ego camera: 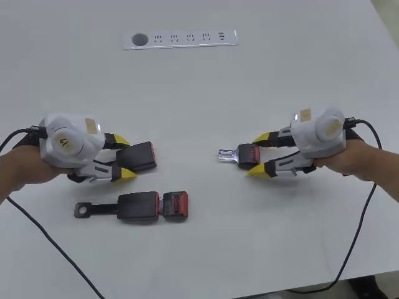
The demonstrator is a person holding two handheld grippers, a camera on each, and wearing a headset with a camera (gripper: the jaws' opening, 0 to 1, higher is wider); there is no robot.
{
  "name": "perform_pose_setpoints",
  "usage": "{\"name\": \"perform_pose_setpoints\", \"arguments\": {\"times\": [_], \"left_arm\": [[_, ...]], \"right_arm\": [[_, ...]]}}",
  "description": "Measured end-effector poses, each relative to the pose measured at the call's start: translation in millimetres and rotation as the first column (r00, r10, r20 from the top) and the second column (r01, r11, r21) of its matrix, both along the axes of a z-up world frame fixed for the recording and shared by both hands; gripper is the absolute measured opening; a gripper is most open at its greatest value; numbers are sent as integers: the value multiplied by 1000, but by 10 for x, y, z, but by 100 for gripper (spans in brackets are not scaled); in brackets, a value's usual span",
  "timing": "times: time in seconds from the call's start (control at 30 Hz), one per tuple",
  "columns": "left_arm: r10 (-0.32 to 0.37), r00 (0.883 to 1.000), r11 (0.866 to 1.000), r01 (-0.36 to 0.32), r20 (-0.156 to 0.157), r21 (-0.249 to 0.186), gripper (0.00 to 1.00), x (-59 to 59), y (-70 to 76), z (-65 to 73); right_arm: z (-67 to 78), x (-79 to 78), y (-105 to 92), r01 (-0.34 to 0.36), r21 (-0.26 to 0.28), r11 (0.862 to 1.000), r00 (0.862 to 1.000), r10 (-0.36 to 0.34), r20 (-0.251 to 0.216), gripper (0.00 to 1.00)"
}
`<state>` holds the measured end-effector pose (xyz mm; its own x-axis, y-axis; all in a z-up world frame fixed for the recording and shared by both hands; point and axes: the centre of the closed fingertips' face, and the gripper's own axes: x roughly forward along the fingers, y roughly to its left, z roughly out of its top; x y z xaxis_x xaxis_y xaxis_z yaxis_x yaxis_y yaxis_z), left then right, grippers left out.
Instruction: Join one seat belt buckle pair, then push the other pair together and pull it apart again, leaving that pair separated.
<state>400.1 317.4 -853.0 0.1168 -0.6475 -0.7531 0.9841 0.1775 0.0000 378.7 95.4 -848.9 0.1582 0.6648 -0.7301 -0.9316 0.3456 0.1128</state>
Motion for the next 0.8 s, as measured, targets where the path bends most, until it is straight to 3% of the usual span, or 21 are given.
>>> {"name": "perform_pose_setpoints", "arguments": {"times": [0.13, 0.23, 0.57, 0.8], "left_arm": [[-38, 999, 999, 38, -8, 2, 35, -43, -18, 1], [-54, 998, 999, 54, -10, 6, 34, -46, -8, 13], [-118, 993, 993, 118, -17, 22, 34, -52, -3, 9], [-122, 992, 992, 122, -18, 22, 34, -42, -11, 5]], "right_arm": [[-19, -2, -13, -64, -41, 997, 997, 65, 37, 36], [-18, -2, -21, -59, -30, 998, 998, 60, 30, 35], [-28, 1, -43, -24, 47, 999, 999, 22, 29, 35], [-29, 9, 2, -10, 83, 997, 1000, 8, 19, 34]]}}
